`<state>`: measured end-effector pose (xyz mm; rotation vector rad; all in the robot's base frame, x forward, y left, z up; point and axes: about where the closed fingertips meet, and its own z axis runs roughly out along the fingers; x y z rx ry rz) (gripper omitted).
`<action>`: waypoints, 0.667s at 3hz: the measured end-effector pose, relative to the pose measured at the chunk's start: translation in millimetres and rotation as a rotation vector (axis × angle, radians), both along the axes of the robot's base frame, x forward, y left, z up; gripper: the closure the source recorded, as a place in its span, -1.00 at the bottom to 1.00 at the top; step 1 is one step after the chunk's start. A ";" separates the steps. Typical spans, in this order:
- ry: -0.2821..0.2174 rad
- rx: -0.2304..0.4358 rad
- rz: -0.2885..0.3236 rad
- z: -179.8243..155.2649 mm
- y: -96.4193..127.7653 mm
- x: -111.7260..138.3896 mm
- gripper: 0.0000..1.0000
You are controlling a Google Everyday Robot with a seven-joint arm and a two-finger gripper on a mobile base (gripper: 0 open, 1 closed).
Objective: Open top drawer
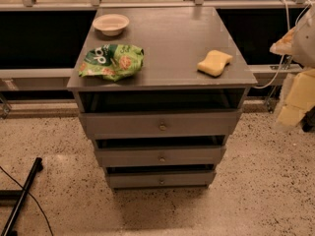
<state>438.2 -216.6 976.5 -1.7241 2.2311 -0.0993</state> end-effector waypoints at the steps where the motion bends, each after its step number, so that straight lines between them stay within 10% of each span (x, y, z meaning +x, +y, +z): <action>1: 0.000 0.000 0.000 0.0 0.0 0.0 -1.00; 2: -0.008 0.022 0.032 -20.1 7.7 9.7 -1.00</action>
Offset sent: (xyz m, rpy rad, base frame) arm 0.0273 0.0202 -0.0612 0.0612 -0.0015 0.0902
